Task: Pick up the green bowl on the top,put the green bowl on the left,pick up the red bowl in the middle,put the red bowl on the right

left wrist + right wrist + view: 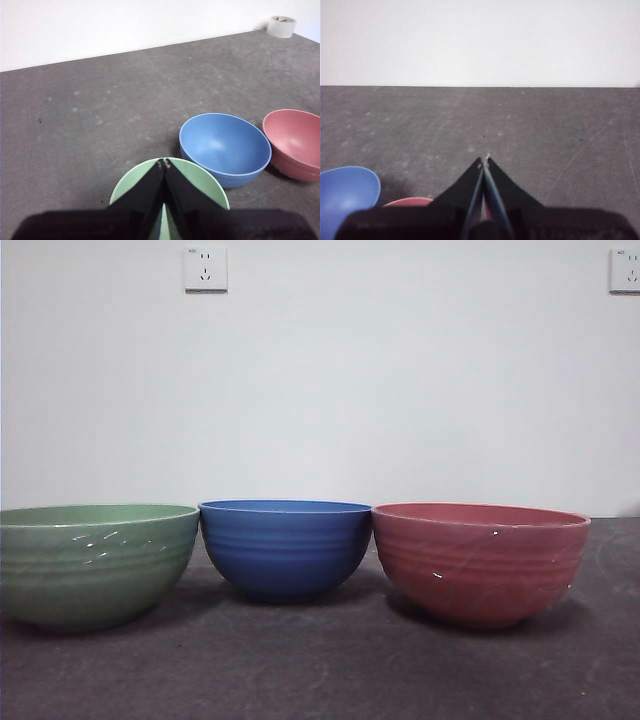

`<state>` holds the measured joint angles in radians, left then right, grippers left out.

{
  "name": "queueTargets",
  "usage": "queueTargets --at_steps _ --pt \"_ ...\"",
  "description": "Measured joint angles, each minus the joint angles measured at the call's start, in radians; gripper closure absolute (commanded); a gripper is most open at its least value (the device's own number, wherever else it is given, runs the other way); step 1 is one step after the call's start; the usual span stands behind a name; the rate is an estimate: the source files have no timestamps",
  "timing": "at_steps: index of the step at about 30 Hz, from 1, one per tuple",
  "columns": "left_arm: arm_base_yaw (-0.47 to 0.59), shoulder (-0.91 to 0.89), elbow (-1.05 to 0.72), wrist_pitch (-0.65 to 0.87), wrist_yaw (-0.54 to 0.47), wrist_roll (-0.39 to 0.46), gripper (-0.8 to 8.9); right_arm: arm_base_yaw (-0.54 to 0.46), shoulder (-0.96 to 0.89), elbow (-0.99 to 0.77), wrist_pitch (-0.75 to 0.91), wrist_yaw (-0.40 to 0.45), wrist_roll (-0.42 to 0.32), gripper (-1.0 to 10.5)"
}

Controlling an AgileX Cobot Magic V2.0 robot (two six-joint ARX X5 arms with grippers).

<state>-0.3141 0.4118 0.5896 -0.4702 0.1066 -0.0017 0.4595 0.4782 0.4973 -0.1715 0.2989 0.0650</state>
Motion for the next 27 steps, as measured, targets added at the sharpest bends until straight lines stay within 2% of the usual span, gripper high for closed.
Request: queueTargets --at_steps 7,11,14,18,22,27 --pt "-0.002 -0.012 0.0 -0.008 0.0 0.001 8.17 0.0 0.0 0.0 0.0 0.0 0.002 9.4" --pt "0.035 -0.132 -0.012 -0.085 -0.082 0.063 8.17 0.0 -0.001 0.0 0.0 -0.003 0.003 9.4" --pt "0.11 -0.268 -0.062 -0.019 -0.131 0.078 8.17 0.0 0.0 0.0 0.0 -0.003 0.003 9.4" --pt "0.203 -0.376 -0.222 0.134 -0.13 0.087 8.17 0.0 -0.001 0.0 0.0 -0.003 0.003 9.4" --pt "0.262 -0.406 -0.394 0.238 -0.13 0.073 8.17 -0.001 0.0 0.0 0.0 -0.003 0.003 9.4" --pt "0.284 -0.406 -0.526 0.264 -0.13 0.018 8.17 -0.001 0.0 0.0 0.0 -0.003 0.003 9.4"
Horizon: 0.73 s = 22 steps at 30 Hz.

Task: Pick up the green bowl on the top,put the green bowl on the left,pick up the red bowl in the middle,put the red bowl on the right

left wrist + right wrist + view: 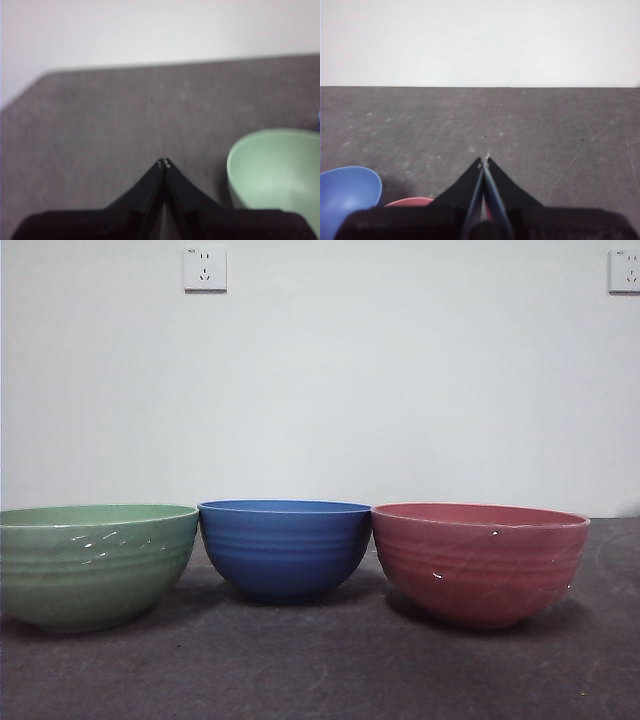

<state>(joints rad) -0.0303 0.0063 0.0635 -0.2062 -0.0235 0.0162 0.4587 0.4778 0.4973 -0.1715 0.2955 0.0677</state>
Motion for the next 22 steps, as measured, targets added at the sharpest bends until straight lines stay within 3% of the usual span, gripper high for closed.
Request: queueTargets --at_steps 9,22 --pt "0.002 -0.001 -0.037 -0.001 0.004 -0.069 8.17 0.0 0.0 0.0 0.0 0.0 0.0 9.4" --pt "0.002 -0.001 -0.037 -0.001 0.004 -0.073 8.17 0.0 0.0 0.0 0.0 0.0 0.0 9.4"
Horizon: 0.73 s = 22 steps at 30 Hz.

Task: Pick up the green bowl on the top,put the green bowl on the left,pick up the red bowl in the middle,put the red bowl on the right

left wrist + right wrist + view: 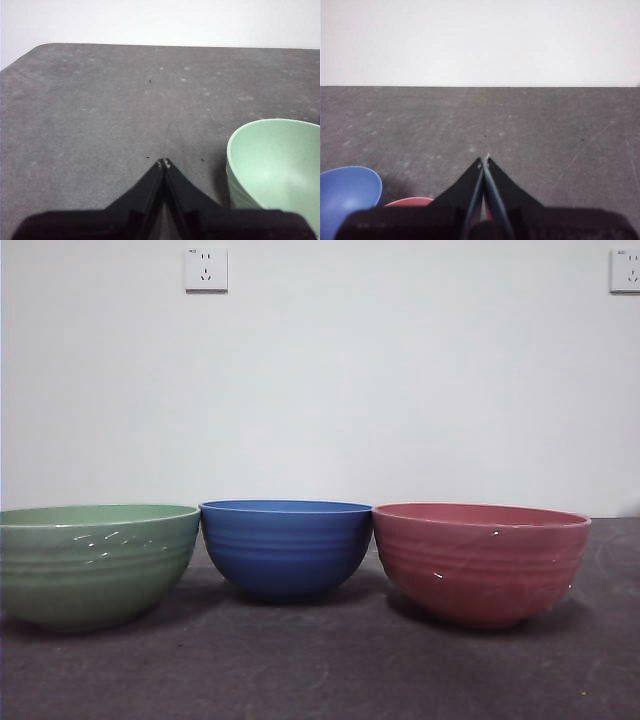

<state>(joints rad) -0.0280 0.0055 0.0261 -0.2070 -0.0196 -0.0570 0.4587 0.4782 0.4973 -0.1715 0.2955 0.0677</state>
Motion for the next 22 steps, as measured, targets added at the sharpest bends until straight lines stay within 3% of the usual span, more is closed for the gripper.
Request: queueTargets --at_steps 17,22 --pt "0.0 0.0 0.0 0.0 0.0 0.0 8.17 -0.006 -0.028 0.0 -0.047 0.0 -0.019 9.4" --pt "0.0 0.0 0.0 0.0 0.0 0.0 8.17 -0.085 -0.188 -0.038 -0.176 -0.096 -0.039 9.4"
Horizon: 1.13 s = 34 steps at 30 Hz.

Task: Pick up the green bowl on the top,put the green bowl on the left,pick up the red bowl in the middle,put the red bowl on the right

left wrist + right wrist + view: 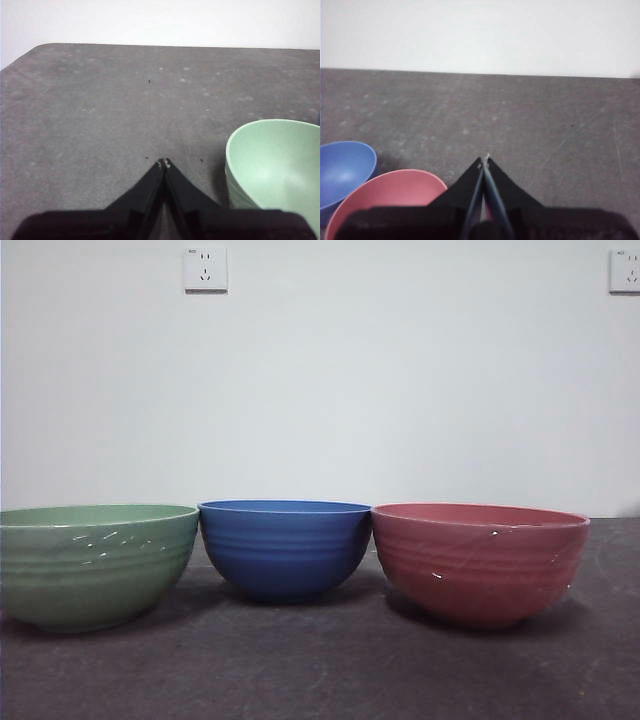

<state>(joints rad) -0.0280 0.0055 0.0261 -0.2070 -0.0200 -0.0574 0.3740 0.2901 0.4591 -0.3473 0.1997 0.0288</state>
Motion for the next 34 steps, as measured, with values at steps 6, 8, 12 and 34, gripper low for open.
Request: queueTargets --at_steps 6,8,12,34 --pt "0.0 0.0 0.0 0.0 0.0 0.0 8.17 -0.115 -0.186 -0.222 0.034 -0.186 -0.015 9.4" --pt "0.0 0.0 0.0 0.0 0.0 0.0 8.17 -0.127 -0.231 -0.291 0.043 -0.217 -0.019 9.4" --pt "0.0 0.0 0.0 0.0 0.0 0.0 8.17 -0.127 -0.286 -0.386 0.087 -0.227 -0.026 9.4" --pt "0.0 0.0 0.0 0.0 0.0 0.0 8.17 -0.127 -0.277 -0.435 0.156 -0.223 -0.029 9.4"
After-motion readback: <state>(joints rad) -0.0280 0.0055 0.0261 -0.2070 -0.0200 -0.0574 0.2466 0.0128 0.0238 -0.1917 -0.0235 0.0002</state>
